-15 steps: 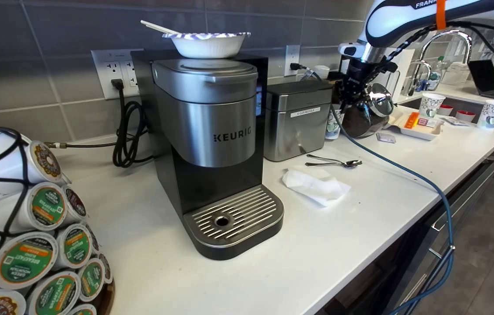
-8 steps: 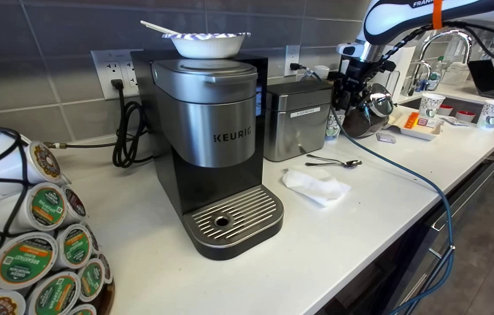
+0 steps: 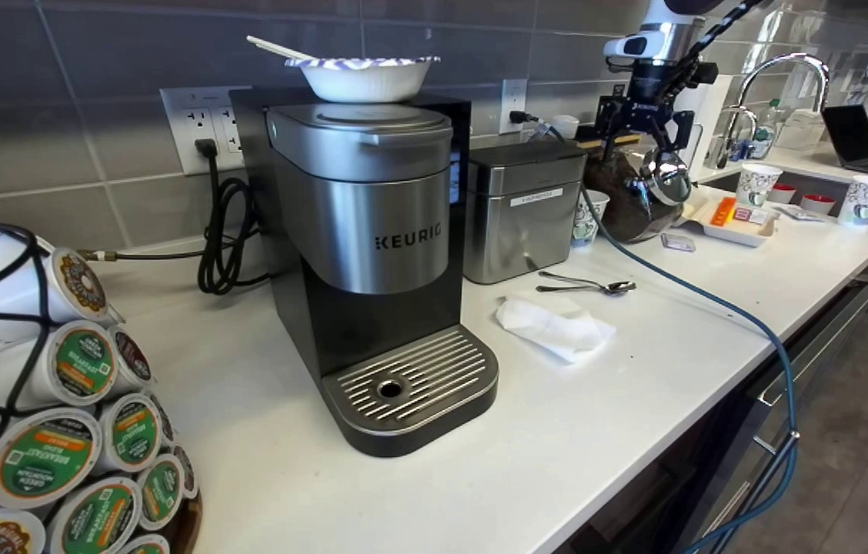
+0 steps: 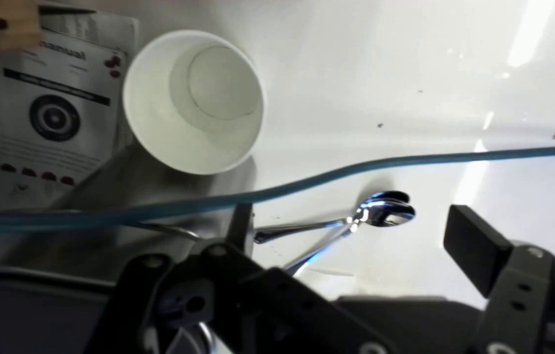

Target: Remove the silver spoons from the food pack then move the coffee cup to the left.

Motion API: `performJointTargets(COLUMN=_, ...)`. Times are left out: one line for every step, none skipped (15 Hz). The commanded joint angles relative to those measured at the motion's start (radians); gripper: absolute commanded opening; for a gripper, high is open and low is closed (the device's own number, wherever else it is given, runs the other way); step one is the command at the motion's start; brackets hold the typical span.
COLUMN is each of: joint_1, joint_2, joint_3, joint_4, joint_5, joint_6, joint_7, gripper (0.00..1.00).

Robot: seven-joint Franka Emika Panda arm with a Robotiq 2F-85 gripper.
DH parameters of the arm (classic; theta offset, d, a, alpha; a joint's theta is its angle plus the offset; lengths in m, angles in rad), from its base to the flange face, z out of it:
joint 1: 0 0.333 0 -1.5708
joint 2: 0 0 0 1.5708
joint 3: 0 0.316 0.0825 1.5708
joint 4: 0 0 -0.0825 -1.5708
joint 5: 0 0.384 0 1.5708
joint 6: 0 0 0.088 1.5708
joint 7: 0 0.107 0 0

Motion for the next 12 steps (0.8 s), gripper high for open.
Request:
performJointTargets(joint_1=0.004, joint_2=-0.106, joint_3=0.007, joint_4=-0.164, joint_5=-0.01, joint_6=-0.075, joint_7=-0.034, gripper=1.0)
performJointTargets(joint_1=0.003, joint_2=-0.134, joint_3=0.011, joint_4=-0.221, joint_5=0.0, joint_6=-0.062, joint_7=-0.03, gripper=1.0)
performJointTargets(joint_1=0.005, joint_2=-0.164, joint_3=0.012, joint_4=-0.28, joint_5=0.003, joint_6=-0.048, joint_7=-0.019, gripper=1.0)
performJointTargets(joint_1=0.006, joint_2=-0.185, joint_3=0.015, joint_4=-0.328, joint_5=0.009, joint_6=-0.015, joint_7=-0.008, gripper=1.0)
performJointTargets(joint_1=0.009, joint_2=-0.206, joint_3=0.017, joint_4=-0.374, joint_5=0.013, joint_6=0.011, joint_7=0.007, gripper=1.0)
performJointTargets(joint_1=0.03, joint_2=-0.227, joint_3=-0.007, joint_4=-0.416, joint_5=0.023, joint_6=0.063, joint_7=0.023, gripper=1.0)
performJointTargets(joint_1=0.039, joint_2=-0.251, joint_3=-0.008, joint_4=-0.463, joint_5=0.021, joint_6=0.142, joint_7=0.041, gripper=1.0)
performJointTargets(joint_1=0.049, joint_2=-0.269, joint_3=-0.011, joint_4=-0.509, joint_5=0.02, joint_6=0.215, joint_7=0.071, gripper=1.0)
performJointTargets(joint_1=0.056, joint_2=-0.291, joint_3=-0.013, joint_4=-0.556, joint_5=0.03, joint_6=0.302, joint_7=0.116, gripper=1.0)
performJointTargets(joint_1=0.062, joint_2=-0.31, joint_3=-0.014, joint_4=-0.604, joint_5=0.038, joint_6=0.374, joint_7=0.163, gripper=1.0)
performJointTargets(joint_1=0.065, joint_2=-0.335, joint_3=-0.011, joint_4=-0.652, joint_5=0.056, joint_6=0.432, joint_7=0.208, gripper=1.0)
performJointTargets(joint_1=0.071, joint_2=-0.358, joint_3=-0.01, joint_4=-0.702, joint_5=0.069, joint_6=0.488, joint_7=0.257, gripper=1.0)
